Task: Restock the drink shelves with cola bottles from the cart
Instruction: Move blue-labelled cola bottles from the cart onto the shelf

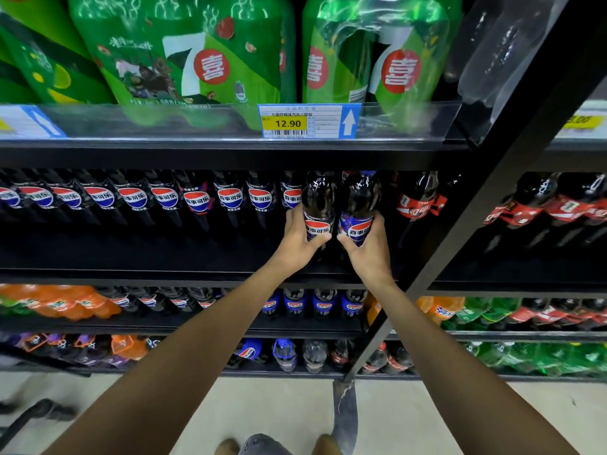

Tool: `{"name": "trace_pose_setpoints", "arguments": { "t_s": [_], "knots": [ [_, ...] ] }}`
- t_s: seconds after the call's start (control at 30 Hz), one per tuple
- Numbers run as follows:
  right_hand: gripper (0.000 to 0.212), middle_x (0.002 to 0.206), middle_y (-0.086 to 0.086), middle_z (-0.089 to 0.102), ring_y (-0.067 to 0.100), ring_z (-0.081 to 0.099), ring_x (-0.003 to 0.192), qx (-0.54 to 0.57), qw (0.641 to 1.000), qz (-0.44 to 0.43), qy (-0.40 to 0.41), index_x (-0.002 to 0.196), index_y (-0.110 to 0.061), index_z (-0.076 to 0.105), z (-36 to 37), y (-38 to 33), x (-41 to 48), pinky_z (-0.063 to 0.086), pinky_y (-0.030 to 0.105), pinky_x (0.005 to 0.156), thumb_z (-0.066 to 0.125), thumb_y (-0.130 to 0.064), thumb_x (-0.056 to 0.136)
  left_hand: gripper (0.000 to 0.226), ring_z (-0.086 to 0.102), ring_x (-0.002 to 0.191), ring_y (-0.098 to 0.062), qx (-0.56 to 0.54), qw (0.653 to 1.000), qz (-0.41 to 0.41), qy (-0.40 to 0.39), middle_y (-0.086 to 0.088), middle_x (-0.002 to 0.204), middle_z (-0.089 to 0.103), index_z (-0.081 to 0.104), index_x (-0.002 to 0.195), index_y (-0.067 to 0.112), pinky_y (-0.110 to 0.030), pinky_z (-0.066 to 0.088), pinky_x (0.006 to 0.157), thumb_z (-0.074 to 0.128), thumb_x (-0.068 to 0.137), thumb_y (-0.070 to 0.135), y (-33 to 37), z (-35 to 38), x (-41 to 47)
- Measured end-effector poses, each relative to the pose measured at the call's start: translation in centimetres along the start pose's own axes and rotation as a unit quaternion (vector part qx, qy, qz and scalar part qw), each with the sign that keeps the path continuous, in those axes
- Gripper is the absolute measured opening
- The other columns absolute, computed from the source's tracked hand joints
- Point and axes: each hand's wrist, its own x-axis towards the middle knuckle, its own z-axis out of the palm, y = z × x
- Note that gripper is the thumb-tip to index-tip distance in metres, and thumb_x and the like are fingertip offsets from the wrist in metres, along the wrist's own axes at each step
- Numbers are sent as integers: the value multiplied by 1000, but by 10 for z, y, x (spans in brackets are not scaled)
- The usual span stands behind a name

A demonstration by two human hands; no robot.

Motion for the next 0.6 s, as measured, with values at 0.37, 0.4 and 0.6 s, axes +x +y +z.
{"name": "trace_pose_setpoints", "arguments": {
  "t_s": [0.37, 0.4, 0.6],
  "knots": [
    [77, 136, 7, 44, 11, 46, 115, 19, 1000, 20, -5, 142, -14, 27, 0, 6, -5, 38, 22, 89, 74, -20, 83, 83, 28, 139, -22, -12, 998, -27, 57, -11, 148, 26, 17, 148, 7, -37, 27, 116, 70, 85, 10, -8, 13, -11],
    [76, 138, 5, 43, 10, 44, 118, 27, 999, 24, -14, 143, -14, 24, 0, 9, -8, 37, 22, 92, 72, -17, 85, 81, 31, 138, -24, -21, 997, -46, 61, -12, 148, 27, 17, 147, 5, -39, 30, 115, 70, 85, 10, -13, 16, -14],
    [62, 139, 5, 43, 19, 44, 127, 15, 999, 36, -1, 141, -9, 32, 13, 26, -14, 38, 27, 99, 66, -14, 90, 57, 41, 127, -23, 47, 991, -52, 110, -10, 136, 39, 34, 133, 2, -22, 35, 96, 68, 88, 10, -22, 31, -12]
  ]
}}
